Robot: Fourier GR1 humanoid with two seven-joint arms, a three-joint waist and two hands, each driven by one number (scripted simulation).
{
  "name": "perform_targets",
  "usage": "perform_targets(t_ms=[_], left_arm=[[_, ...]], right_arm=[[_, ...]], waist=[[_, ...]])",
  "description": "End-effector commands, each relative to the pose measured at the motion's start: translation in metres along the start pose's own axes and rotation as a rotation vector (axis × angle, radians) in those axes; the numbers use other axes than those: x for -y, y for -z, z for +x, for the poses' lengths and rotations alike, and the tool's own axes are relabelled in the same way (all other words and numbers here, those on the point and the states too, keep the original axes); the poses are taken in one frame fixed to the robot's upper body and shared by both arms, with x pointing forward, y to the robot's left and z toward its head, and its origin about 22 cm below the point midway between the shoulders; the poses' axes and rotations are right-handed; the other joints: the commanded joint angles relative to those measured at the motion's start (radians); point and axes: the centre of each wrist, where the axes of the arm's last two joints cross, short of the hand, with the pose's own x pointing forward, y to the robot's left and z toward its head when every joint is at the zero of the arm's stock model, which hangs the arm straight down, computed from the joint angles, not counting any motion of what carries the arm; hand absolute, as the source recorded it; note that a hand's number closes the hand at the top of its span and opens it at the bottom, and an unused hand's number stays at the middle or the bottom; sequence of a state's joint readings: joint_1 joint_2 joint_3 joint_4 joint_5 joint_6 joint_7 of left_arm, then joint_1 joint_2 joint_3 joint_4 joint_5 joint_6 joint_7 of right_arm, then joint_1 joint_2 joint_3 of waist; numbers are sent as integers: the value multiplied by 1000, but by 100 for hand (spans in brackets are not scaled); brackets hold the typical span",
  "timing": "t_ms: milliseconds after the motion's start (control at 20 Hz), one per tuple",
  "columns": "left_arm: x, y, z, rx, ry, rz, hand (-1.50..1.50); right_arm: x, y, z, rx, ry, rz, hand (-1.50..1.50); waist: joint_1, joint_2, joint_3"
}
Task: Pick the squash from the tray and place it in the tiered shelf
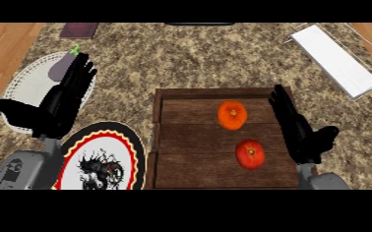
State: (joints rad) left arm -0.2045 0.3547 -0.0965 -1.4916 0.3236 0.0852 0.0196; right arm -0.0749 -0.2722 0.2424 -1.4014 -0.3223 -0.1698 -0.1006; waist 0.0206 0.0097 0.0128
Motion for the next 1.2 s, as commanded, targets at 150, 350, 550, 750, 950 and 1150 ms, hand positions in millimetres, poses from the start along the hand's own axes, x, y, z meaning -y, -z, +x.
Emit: perform_targets(t_ms=[150, 350, 550, 750, 950, 1150], left_arm=[[18, -2, -16, -5, 169, -13, 0], [12, -4, -21, -58, 142, 5, 0], [32, -7, -24, -57, 175, -28, 0], [42, -12, -34, -63, 183, -39, 0], [44, -7, -36, -44, 194, -42, 0], [45, -5, -30, -56, 186, -28, 0]], right_arm=[[28, 37, 66, 80, -59, -133, -150], [-33, 41, 85, 148, 691, -203, 150], [71, 19, 25, 47, -379, -702, 150], [19, 6, -11, 162, -251, -853, -150], [11, 6, 12, 300, -112, -751, -150], [20, -14, 24, 130, -266, -469, -150]], waist=[[-23, -10, -13], [-58, -24, 32], [-39, -8, -17], [-31, -9, -12], [-27, -10, -12], [-27, -12, -15]])
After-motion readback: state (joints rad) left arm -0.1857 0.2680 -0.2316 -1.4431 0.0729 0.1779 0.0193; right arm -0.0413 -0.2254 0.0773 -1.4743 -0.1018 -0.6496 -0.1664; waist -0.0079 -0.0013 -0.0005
